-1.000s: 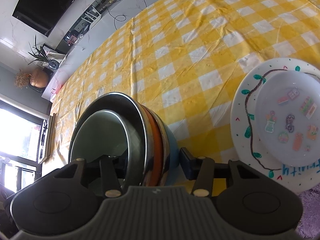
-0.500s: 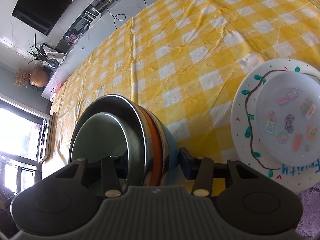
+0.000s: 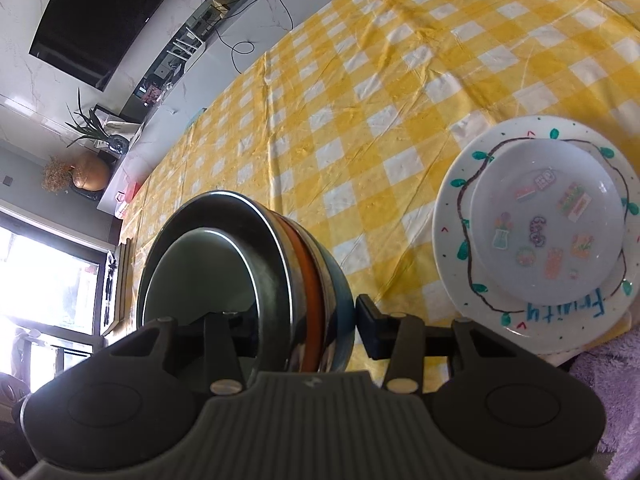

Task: Organize plates and bowls
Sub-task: 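Lift the bowl stack and lower it onto the sticker bowl on the plate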

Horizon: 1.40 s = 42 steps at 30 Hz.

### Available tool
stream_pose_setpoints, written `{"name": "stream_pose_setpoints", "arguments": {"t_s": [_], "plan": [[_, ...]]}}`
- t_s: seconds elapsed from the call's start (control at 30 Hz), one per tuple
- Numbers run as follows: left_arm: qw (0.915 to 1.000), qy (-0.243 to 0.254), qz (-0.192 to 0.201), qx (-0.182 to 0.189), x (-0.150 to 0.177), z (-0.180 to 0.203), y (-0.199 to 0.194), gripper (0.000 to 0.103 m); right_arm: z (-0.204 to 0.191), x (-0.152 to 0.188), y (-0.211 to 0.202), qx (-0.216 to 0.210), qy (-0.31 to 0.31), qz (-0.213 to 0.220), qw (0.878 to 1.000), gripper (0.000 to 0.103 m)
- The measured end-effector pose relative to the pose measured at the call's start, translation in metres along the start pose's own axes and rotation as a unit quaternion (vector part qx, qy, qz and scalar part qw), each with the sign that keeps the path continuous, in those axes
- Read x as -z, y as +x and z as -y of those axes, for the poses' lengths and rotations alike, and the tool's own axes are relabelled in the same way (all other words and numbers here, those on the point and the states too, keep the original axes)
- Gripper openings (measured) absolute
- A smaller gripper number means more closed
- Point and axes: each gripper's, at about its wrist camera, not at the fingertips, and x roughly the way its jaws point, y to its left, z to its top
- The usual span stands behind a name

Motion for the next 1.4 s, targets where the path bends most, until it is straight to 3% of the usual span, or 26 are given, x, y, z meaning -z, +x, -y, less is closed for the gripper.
{"name": "stream_pose_setpoints", "arguments": {"t_s": [0.4,0.73,1.4], "plan": [[0.9981,0.056,-0.01,0.021,0.02,0.073,0.005,0.046,0.049,-0.006,-0.07,-0.001,0.033,0.054,0.998,0.043],[0.9951,0.084,-0.041,0.032,0.03,0.124,0.039,0.046,0.098,-0.025,-0.1,0.015,0.073,0.081,0.994,0.042],[0.9943,0.057,-0.086,0.026,0.022,0.132,0.084,0.046,0.125,-0.052,-0.082,0.045,0.097,0.057,0.993,0.041]]}}
